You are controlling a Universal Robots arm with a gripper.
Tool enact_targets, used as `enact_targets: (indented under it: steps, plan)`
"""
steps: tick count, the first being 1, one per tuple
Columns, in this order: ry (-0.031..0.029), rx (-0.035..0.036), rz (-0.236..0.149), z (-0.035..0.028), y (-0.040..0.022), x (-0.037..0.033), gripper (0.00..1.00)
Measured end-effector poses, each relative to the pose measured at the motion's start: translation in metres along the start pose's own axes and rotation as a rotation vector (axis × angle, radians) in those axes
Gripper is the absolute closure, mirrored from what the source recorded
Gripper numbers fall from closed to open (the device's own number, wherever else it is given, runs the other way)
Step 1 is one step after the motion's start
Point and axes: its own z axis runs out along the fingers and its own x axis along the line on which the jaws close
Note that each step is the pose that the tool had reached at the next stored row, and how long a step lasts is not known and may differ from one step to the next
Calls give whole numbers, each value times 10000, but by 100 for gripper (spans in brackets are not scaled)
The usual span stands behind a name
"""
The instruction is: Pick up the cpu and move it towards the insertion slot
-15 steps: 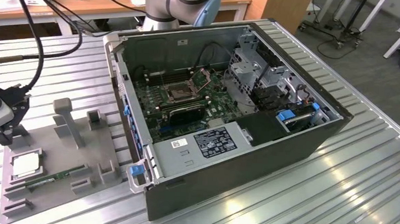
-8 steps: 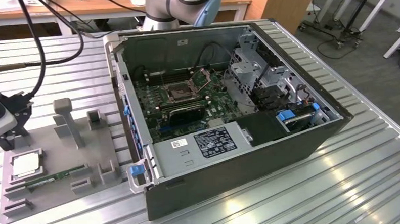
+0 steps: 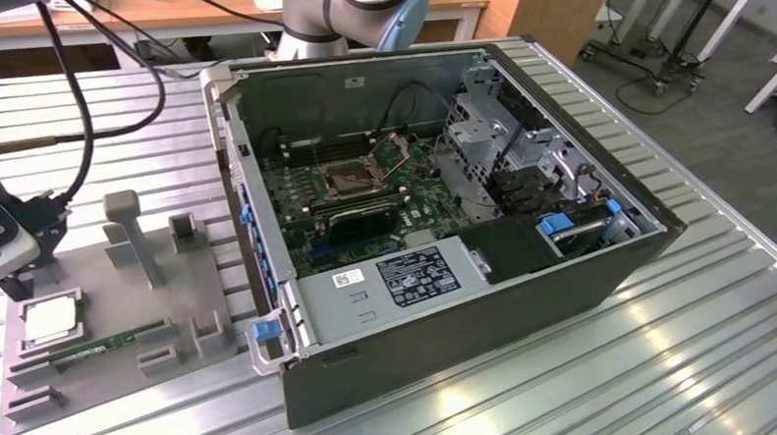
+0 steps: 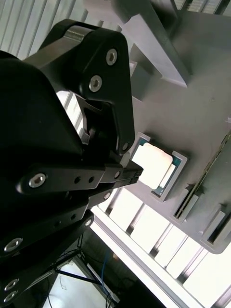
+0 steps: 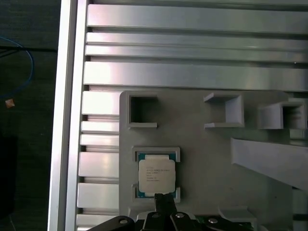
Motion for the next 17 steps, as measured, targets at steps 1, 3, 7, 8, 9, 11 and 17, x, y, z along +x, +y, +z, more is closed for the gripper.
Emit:
enact_targets:
  steps: [1, 3, 7, 8, 9, 11, 17]
  plan:
    - [-1, 0, 1, 8, -1, 0, 89]
    - [3, 2, 0, 13, -1, 0, 89]
    - [0, 0, 0, 55, -3, 0, 89]
    - [-1, 0, 0, 66, -3, 0, 89]
    - [0, 0, 0, 76, -4, 0, 89]
    - [1, 0, 0, 87, -4, 1, 89]
    - [0, 0, -1, 95, -4, 17, 89]
